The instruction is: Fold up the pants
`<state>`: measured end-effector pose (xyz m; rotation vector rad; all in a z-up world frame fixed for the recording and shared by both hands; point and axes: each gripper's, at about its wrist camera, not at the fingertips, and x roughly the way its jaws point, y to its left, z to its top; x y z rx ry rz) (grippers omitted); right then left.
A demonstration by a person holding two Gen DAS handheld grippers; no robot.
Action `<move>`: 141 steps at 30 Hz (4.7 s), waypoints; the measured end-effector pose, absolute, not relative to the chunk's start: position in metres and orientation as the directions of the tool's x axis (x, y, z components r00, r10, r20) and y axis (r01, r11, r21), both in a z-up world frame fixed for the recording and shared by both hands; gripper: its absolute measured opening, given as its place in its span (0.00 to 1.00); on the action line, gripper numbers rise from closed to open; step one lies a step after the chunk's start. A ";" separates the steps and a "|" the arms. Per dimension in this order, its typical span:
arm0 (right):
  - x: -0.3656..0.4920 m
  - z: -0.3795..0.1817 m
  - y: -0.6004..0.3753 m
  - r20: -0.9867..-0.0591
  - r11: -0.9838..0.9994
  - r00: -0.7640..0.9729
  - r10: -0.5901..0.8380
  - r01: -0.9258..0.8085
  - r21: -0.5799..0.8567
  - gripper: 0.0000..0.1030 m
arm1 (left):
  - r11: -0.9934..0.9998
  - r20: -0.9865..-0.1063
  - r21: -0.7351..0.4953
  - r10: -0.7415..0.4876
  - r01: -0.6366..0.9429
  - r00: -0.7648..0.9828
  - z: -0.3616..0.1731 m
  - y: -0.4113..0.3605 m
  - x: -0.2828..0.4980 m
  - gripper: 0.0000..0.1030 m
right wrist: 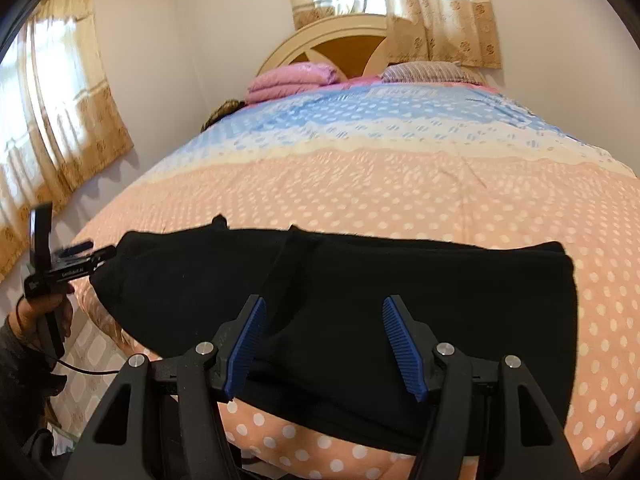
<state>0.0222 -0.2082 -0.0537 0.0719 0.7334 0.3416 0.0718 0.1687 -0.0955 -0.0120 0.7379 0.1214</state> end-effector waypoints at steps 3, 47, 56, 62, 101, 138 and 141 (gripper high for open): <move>0.023 -0.053 -0.212 -0.639 0.944 0.697 0.325 -0.274 0.182 0.62 | 0.987 -0.684 -0.073 0.057 -0.146 0.727 -0.104 0.199 0.065 0.99; 0.005 -0.042 -0.265 -0.622 0.971 0.746 0.238 -0.174 0.162 0.62 | 0.828 -0.340 -0.416 -0.525 0.376 0.780 0.006 0.106 0.043 0.23; 0.003 -0.043 -0.321 -0.617 0.976 0.767 0.174 -0.052 0.211 0.63 | 0.718 -0.374 -0.389 -0.696 0.577 0.613 0.027 -0.010 0.074 0.23; 0.010 -0.052 -0.357 -0.616 0.961 0.777 0.130 0.054 0.272 0.63 | 0.656 -0.458 -0.366 -0.744 0.660 0.486 0.016 -0.088 0.087 0.23; 0.014 -0.044 -0.292 -0.655 0.985 0.738 0.165 -0.094 0.142 0.58 | 0.883 -0.571 -0.025 -0.398 0.469 0.718 -0.038 -0.084 0.058 0.93; 0.045 -0.085 -0.362 -0.717 0.935 0.658 0.230 0.057 0.351 0.46 | 0.923 -0.678 -0.190 -0.369 0.334 0.635 -0.103 -0.044 0.102 1.00; 0.043 -0.092 -0.371 -0.697 0.904 0.656 0.290 0.051 0.425 0.41 | 0.928 -0.696 -0.170 -0.350 0.331 0.626 -0.102 -0.049 0.104 1.00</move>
